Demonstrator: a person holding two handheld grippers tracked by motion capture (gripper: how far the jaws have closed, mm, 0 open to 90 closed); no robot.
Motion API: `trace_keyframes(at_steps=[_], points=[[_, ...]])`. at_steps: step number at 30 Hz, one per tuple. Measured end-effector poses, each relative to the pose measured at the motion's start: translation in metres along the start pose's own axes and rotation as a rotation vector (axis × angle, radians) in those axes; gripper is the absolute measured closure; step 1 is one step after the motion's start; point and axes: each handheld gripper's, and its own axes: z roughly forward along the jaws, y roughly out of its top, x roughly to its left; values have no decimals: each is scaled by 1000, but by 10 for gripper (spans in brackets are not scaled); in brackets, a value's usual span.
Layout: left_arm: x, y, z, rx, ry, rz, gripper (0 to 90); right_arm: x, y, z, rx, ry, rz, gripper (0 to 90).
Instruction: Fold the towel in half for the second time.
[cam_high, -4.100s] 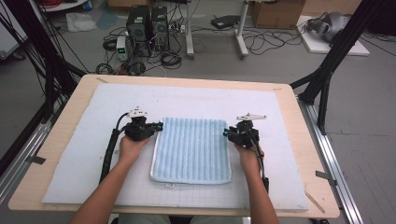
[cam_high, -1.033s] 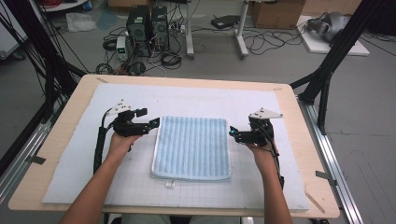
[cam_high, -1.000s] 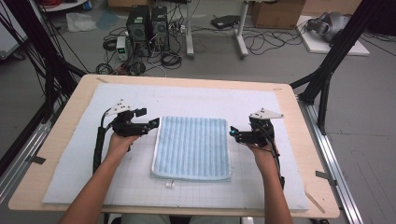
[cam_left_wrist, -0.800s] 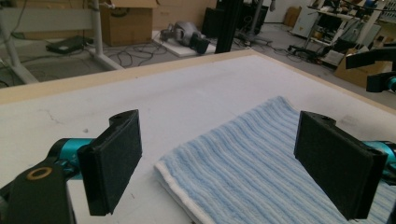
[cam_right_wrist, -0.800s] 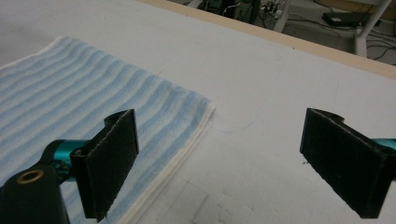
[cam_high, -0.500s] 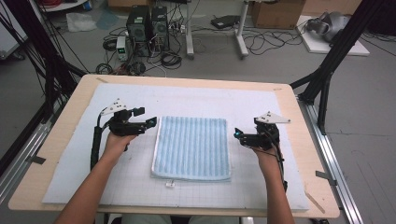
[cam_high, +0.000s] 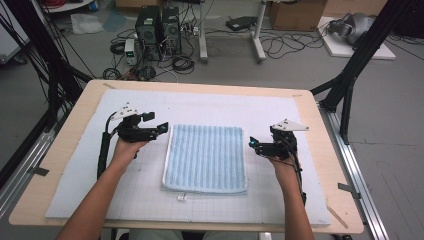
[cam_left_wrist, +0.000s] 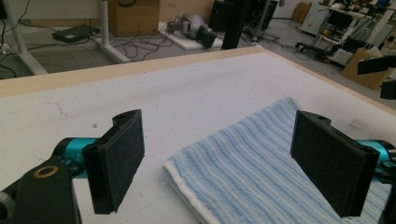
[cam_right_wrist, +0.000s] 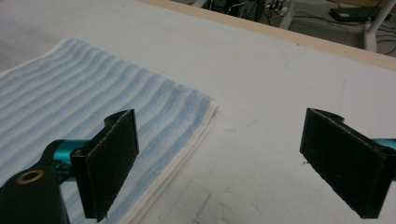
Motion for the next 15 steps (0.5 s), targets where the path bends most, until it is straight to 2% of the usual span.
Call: trace_keyframes(at_steps=[4,8,15], points=[[3,0,4,0,7,-4,191,3,1,-1,-3,8,-3,109],[12,-5,9,25,33,-53,233,4,1,-1,0,13,3,108],[20,-4,24,72,59,-31,271,7,0,1,20,22,1,108]])
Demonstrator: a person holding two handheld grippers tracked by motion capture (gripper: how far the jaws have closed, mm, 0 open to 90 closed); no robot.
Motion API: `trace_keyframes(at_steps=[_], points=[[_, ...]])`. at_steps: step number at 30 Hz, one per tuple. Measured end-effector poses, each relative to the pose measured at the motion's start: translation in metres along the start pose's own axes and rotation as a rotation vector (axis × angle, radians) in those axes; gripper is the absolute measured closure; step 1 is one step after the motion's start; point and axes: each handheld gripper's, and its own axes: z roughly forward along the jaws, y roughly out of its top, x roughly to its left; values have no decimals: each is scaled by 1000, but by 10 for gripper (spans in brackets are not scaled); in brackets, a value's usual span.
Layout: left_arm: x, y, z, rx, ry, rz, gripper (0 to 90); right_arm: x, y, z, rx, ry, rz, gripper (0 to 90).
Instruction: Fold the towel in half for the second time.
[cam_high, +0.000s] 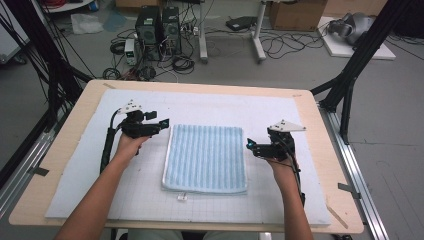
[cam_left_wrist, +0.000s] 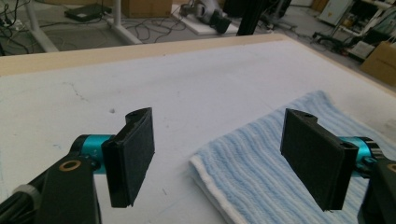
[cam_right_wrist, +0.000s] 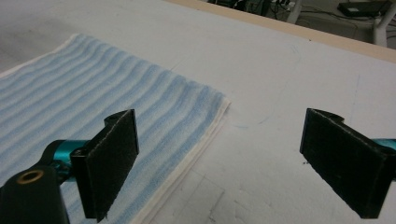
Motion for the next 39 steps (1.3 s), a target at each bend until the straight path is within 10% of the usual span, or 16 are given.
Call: trace_keyframes(at_steps=[21,29,39], points=[[-10,-14,58,267,67,141,536,5,-5,3,28,24,-8,108],[-14,-15,59,276,51,185,824,6,-6,7,46,21,-15,109],[-10,-15,58,267,29,154,862,-7,0,37,115,35,47,148]])
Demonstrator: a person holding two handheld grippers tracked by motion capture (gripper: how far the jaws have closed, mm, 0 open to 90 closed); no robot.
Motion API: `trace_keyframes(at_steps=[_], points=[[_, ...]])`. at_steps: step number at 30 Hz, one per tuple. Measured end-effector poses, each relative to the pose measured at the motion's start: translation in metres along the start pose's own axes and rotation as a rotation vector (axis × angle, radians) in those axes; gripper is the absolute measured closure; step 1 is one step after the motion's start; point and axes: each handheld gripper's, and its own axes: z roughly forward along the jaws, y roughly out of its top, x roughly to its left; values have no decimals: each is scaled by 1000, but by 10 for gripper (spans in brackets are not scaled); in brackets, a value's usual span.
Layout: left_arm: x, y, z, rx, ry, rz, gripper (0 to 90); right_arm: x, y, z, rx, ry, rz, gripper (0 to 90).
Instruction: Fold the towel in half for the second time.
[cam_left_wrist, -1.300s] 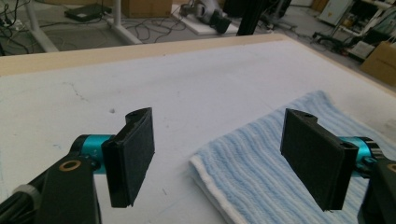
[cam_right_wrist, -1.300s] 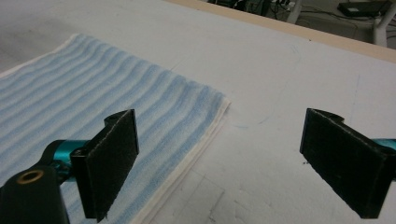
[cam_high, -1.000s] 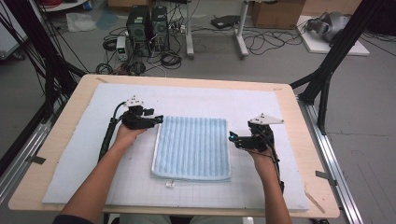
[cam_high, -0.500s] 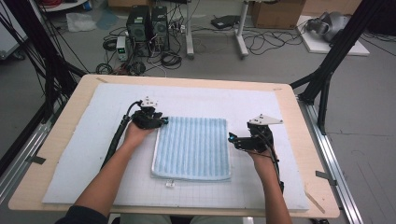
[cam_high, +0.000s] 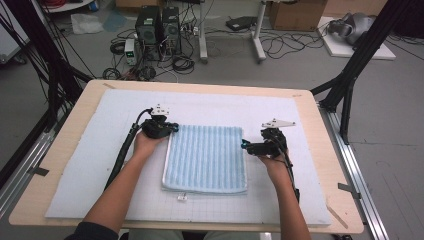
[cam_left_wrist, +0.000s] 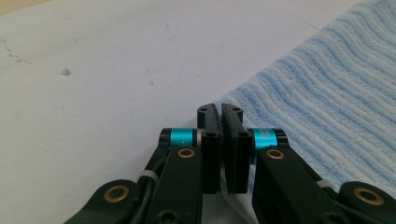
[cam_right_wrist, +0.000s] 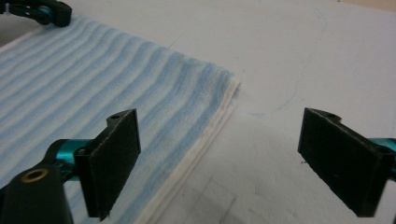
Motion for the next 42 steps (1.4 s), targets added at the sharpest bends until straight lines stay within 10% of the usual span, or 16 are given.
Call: trace_keyframes(at_steps=[12,24,30,37,42], points=[[3,-1,-2,-14,-37,-37,864,-15,9,44,64,-18,44,199],[5,-2,-2,-16,-49,-57,865,-1,31,75,152,-45,17,536],[4,-2,-2,-12,-48,-52,868,8,33,77,168,-21,-14,816],[7,-2,-3,-19,-54,-68,869,7,31,75,143,-25,-1,850],[17,3,-14,-127,-74,-152,870,9,37,73,90,-48,-29,852]])
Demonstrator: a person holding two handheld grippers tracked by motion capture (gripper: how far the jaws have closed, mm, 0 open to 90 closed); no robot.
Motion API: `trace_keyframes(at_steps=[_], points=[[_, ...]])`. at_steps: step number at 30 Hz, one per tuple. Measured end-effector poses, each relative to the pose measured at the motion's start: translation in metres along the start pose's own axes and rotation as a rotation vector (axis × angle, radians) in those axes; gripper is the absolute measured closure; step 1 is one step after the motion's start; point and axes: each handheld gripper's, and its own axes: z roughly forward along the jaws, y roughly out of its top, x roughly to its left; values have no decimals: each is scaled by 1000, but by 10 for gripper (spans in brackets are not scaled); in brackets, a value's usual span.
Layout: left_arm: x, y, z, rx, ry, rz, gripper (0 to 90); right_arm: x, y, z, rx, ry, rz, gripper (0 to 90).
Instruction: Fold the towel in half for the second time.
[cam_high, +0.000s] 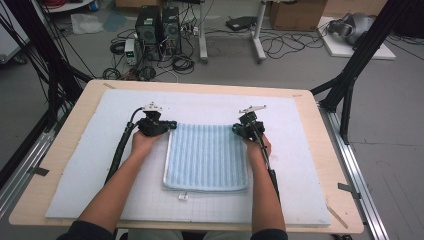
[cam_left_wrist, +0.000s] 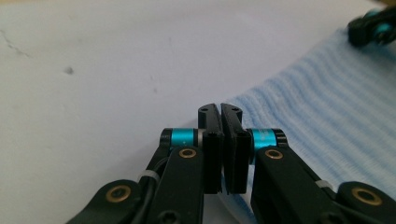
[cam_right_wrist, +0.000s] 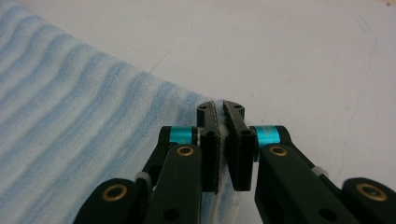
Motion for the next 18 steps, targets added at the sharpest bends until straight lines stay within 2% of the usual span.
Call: trace_keyframes(at_steps=[3,5,7,10,15,18], points=[[-1,6,-6,-66,-3,8,869,-3,6,-4,-45,-1,18,851],[-3,7,-7,-71,-10,4,869,-4,7,-7,-72,5,30,851],[-3,8,-9,-66,-26,0,869,-5,6,-9,-70,7,28,850],[-5,9,-14,-72,-39,12,869,-4,5,-14,-104,14,26,850],[-11,11,-24,-112,-64,30,868,-3,0,-25,-138,41,33,849],[-15,12,-29,-104,-78,43,868,-2,-2,-34,-163,52,31,848]])
